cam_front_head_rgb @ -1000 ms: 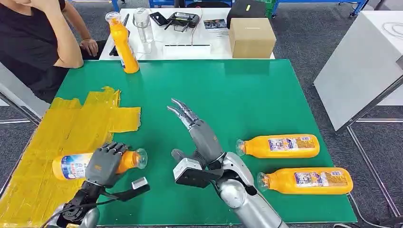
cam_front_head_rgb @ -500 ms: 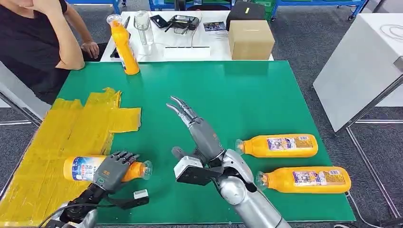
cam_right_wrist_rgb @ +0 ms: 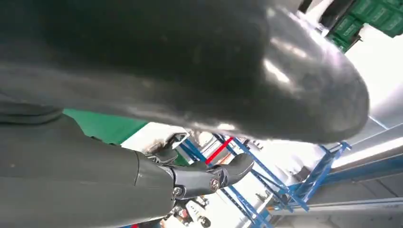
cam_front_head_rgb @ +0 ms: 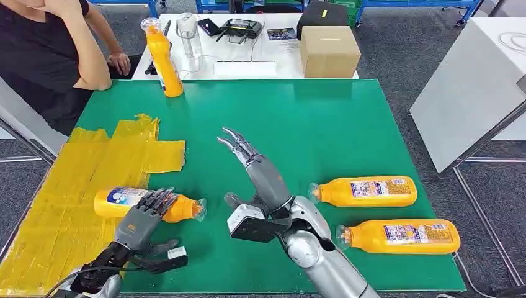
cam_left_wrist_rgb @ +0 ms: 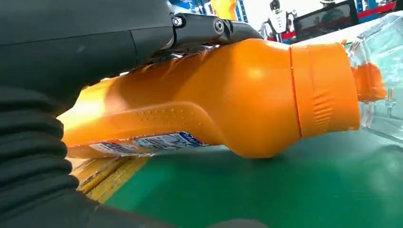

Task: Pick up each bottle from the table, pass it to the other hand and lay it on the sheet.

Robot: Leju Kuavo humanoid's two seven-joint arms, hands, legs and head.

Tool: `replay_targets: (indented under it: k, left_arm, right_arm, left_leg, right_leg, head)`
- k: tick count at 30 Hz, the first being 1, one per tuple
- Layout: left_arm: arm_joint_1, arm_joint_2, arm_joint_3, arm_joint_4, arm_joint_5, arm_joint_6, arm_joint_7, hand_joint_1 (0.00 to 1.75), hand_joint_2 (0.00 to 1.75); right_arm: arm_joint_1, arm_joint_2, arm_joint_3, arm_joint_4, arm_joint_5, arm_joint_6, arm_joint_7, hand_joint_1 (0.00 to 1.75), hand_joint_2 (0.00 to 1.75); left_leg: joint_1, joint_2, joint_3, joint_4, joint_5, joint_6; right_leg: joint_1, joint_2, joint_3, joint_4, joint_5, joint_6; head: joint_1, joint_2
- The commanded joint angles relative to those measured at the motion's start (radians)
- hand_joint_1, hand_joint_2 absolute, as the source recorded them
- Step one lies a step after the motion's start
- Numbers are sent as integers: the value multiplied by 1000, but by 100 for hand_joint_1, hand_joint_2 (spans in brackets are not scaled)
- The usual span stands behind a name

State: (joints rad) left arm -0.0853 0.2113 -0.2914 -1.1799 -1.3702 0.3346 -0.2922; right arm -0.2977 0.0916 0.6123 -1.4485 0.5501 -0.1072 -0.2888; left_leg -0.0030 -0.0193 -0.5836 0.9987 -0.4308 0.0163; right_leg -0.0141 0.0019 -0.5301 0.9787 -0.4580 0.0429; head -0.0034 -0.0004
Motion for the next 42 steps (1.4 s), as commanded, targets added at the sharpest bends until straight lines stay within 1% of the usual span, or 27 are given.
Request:
replay_targets:
  k: [1,2,4,5,6,7,8,10,11,14,16,20,21,22,23,25,31,32,33,34,35,36,37,38,39,40,42]
  left_arm:
    - [25,-36,11,-17,-38,63,35,0,0]
    - [32,-84,54,-43,-67,142,77,0,0]
    - [54,-142,100,-138,-67,265,82,0,0]
    - [69,-181,120,-229,70,342,24,0,0]
    - [80,-198,151,-299,113,342,-3,0,0]
    - [85,-214,166,-370,221,313,-56,0,0]
    - [87,-221,188,-418,254,283,-70,0,0]
    - [77,-267,248,-496,428,253,-164,0,0]
    - [72,-278,267,-517,478,232,-185,0,0]
    - [61,-327,326,-640,749,186,-308,0,0]
    - [69,-336,343,-703,805,150,-320,0,0]
    - [70,-347,350,-731,919,56,-314,0,0]
    - [69,-342,340,-723,976,-7,-288,0,0]
    - [64,-342,342,-710,1004,-46,-269,0,0]
    - [62,-343,340,-692,1069,-122,-226,0,0]
    - [65,-361,333,-673,1070,-120,-224,0,0]
    - [66,-361,332,-674,1069,-118,-224,0,0]
    - [71,-359,327,-676,1072,-130,-211,0,0]
    - [84,-352,307,-671,1104,-184,-168,0,0]
    - [97,-350,294,-668,1116,-209,-164,0,0]
    - [113,-346,283,-666,1140,-235,-155,0,0]
    - [130,-349,277,-668,1136,-232,-156,0,0]
    - [160,-346,255,-683,1095,-218,-170,0,0]
    - [181,-348,245,-695,1075,-210,-170,0,0]
    - [190,-349,239,-702,1072,-208,-170,0,0]
    - [192,-349,237,-704,1072,-207,-170,0,0]
    - [189,-348,239,-707,1072,-205,-170,0,0]
  right_arm:
    - [-22,-28,14,47,-3,5,-3,0,0]
    - [-13,-29,13,37,1,1,-3,0,0]
    - [2,-33,17,24,6,-2,-2,0,0]
    - [13,-34,20,17,13,-7,1,0,0]
    - [18,-33,24,16,19,-10,2,0,0]
    - [23,-31,25,15,23,-15,4,0,0]
    - [25,-30,27,14,26,-16,4,0,0]
    - [30,-24,26,14,33,-22,8,0,0]
    - [31,-22,26,14,39,-24,10,0,0]
    - [43,-16,22,12,61,-35,20,0,0]
    - [53,-20,18,6,67,-43,25,0,0]
    - [80,-27,-2,-11,81,-58,30,0,0]
    - [91,-31,-9,-20,88,-64,32,0,0]
    - [106,-37,-18,-32,94,-69,35,0,0]
    - [126,-46,-31,-51,123,-87,41,0,0]
    - [151,-66,-43,-75,139,-97,44,0,0]
    - [154,-65,-45,-87,141,-98,43,0,0]
    - [161,-63,-53,-92,146,-98,47,0,0]
    - [185,-85,-67,-123,169,-108,57,0,0]
    - [212,-104,-82,-163,171,-114,55,0,0]
    - [242,-129,-95,-209,172,-119,41,0,0]
    - [276,-150,-113,-256,175,-120,35,0,175]
    - [329,-185,-129,-321,193,-111,27,0,175]
    - [371,-209,-143,-363,211,-106,27,0,175]
    - [392,-217,-151,-380,214,-106,23,0,175]
    - [398,-218,-153,-384,214,-106,22,0,175]
    - [395,-212,-152,-380,216,-104,21,0,175]
  left_leg:
    - [1,2,1,-1,0,-1]
    - [2,3,2,-1,0,-1]
    - [2,2,1,-1,0,-1]
    - [2,0,0,0,0,0]
    - [3,0,0,1,-1,0]
    - [4,1,0,1,-2,0]
    - [2,0,-4,2,-1,0]
    - [3,0,-4,4,-2,0]
    - [3,0,-5,3,-2,0]
    - [1,2,-6,2,-1,0]
    - [4,3,-5,3,-2,-2]
    - [2,3,-4,2,-2,-1]
    - [2,2,-5,1,-1,0]
    - [5,4,-2,1,-3,-1]
    - [2,2,-4,1,-1,-1]
    - [2,1,-3,0,-1,0]
    - [1,2,-4,0,-1,0]
    - [1,2,-5,0,-1,0]
    - [2,3,-4,0,-1,-1]
    - [0,2,-5,0,0,0]
    - [1,1,-3,0,-1,-1]
    - [2,0,-2,-1,-2,-1]
    - [3,0,-1,-1,-2,-1]
    - [0,-2,-5,0,-1,0]
    - [1,-3,-3,0,-2,0]
    - [0,-1,-5,0,-1,0]
    - [0,0,-5,1,-3,0]
  right_leg:
    - [1,1,1,-2,1,-1]
    - [2,1,2,-3,1,-1]
    - [2,0,1,-3,1,-1]
    - [2,-2,1,-2,0,-1]
    - [3,-2,1,-3,0,-1]
    - [4,-2,2,-4,0,-1]
    - [2,-2,-2,-1,0,0]
    - [3,-3,-2,-1,-1,0]
    - [3,-1,-4,-1,0,0]
    - [1,0,-6,0,0,0]
    - [4,0,-4,-1,0,-2]
    - [3,0,-4,-1,0,-1]
    - [2,0,-5,-2,0,0]
    - [5,1,-1,-4,0,-2]
    - [2,-1,-4,-2,0,-1]
    - [2,-2,-3,-3,0,0]
    - [1,0,-4,-2,0,0]
    - [1,0,-5,-2,0,0]
    - [2,0,-3,-3,0,-1]
    - [0,-1,-5,-2,0,0]
    - [2,-2,-3,-3,0,-1]
    - [3,-4,0,-5,-1,-1]
    - [3,-4,1,-6,-1,-1]
    - [0,-4,-4,-3,-1,0]
    - [1,-5,-1,-5,-2,0]
    - [0,-3,-5,-3,-1,0]
    - [1,-3,-4,-3,-2,0]
  head:
    - [0,0]
    - [0,0]
    - [0,0]
    - [0,0]
    - [0,0]
    - [0,0]
    - [0,0]
    - [0,0]
    - [0,0]
    - [0,0]
    - [0,0]
    - [0,0]
    - [0,0]
    - [0,0]
    - [0,0]
    - [-1,0]
    - [0,0]
    - [0,0]
    - [0,0]
    - [0,0]
    - [0,0]
    - [0,0]
    - [-1,0]
    - [0,0]
    - [0,0]
    - [-1,0]
    - [0,0]
